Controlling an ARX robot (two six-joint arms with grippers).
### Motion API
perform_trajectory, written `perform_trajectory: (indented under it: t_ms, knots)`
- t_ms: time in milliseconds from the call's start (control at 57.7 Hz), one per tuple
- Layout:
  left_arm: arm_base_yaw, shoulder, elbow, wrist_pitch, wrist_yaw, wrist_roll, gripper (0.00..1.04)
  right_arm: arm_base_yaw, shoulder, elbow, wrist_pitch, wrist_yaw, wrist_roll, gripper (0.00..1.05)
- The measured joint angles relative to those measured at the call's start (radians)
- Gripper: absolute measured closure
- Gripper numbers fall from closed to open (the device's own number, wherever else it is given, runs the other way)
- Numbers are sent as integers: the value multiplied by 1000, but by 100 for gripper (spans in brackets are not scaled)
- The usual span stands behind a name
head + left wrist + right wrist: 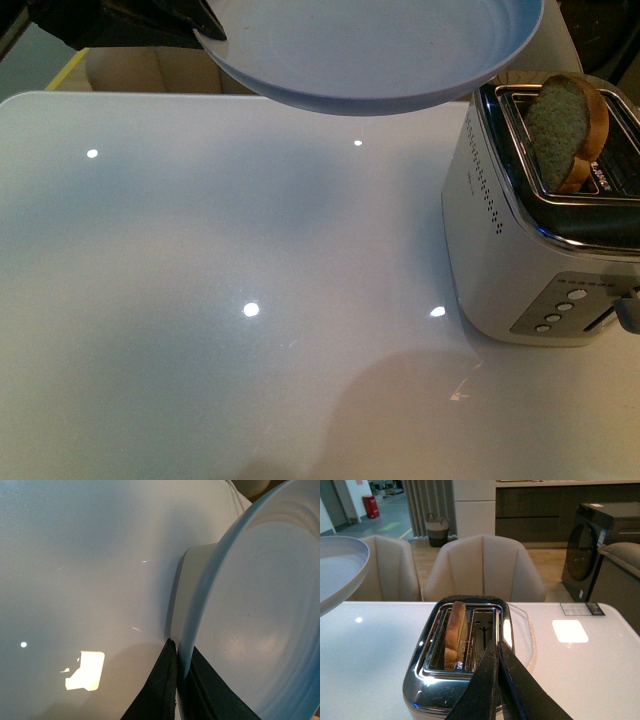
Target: Left arm holds plate, right arm toasts bread
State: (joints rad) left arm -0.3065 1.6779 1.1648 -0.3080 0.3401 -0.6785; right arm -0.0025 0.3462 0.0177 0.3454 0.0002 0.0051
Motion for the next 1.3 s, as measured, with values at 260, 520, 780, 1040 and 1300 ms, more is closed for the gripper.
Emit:
perform_trajectory:
  t_ms: [260,520,780,1040,1300]
  knots:
    - [0,0,0,0,0,0,102,0,-115,0,-113,0,0,103]
    - [0,0,0,0,0,0,102,0,-172,0,-171,0,0,103]
    - [0,0,0,0,0,0,102,0,-338,0,-344,0,0,103]
    - [0,0,0,0,0,0,102,0,-340,0,-344,0,-2,73]
    - [0,0,0,0,0,0,102,0,-340,0,-344,0,-2,33]
